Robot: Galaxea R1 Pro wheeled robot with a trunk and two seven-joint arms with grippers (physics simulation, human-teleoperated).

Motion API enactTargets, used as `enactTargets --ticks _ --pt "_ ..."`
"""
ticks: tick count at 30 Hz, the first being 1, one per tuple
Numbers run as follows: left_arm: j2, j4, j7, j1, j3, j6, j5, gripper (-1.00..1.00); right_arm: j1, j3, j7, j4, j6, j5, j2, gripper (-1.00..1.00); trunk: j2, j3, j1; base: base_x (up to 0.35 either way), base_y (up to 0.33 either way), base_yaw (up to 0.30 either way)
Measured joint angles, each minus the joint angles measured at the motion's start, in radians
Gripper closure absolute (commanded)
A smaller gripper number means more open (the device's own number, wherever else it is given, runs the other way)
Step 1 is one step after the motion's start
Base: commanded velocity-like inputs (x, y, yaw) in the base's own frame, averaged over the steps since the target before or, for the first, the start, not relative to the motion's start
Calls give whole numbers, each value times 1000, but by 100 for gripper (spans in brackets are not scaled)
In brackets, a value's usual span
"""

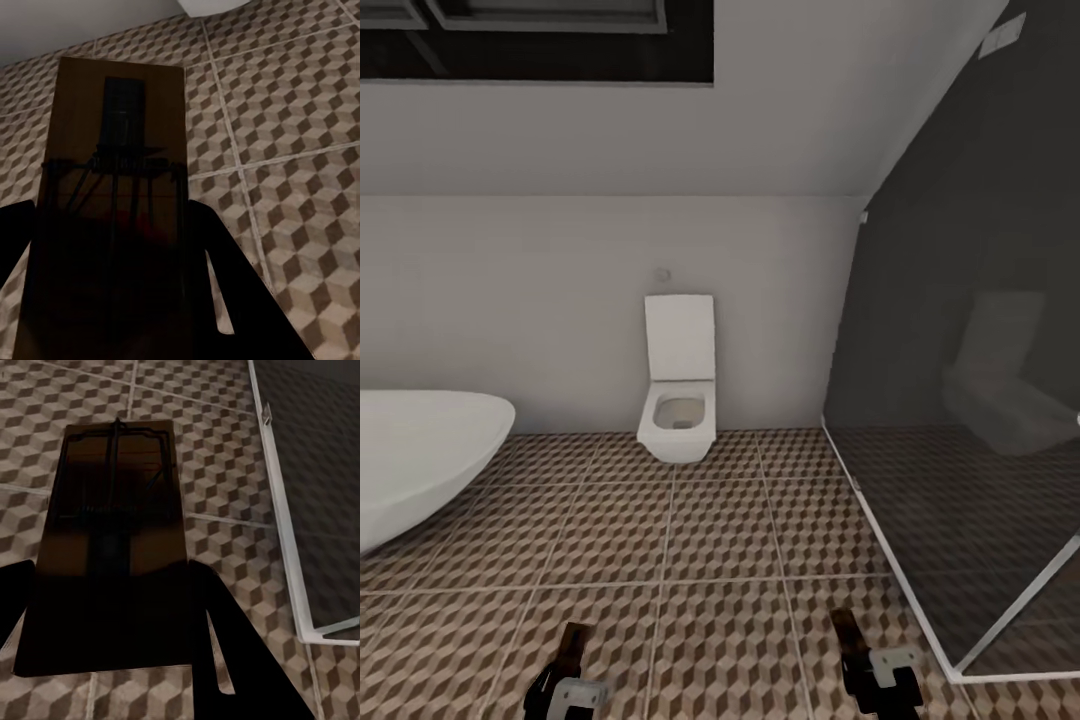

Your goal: Take the four mousetraps from the cabinet in the bathroom and place them on the bathroom floor. Make sure all four end up on the same floor surface, and ensure that at least two of them are either under or directly next to the same bathroom sink.

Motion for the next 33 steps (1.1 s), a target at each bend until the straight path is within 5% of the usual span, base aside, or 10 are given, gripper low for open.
enactTargets --ticks 33 --pt "0 0 -1 0 0 0 0 100 0 0 0 0 0 0 0 100 0 0 0 0 0 255"
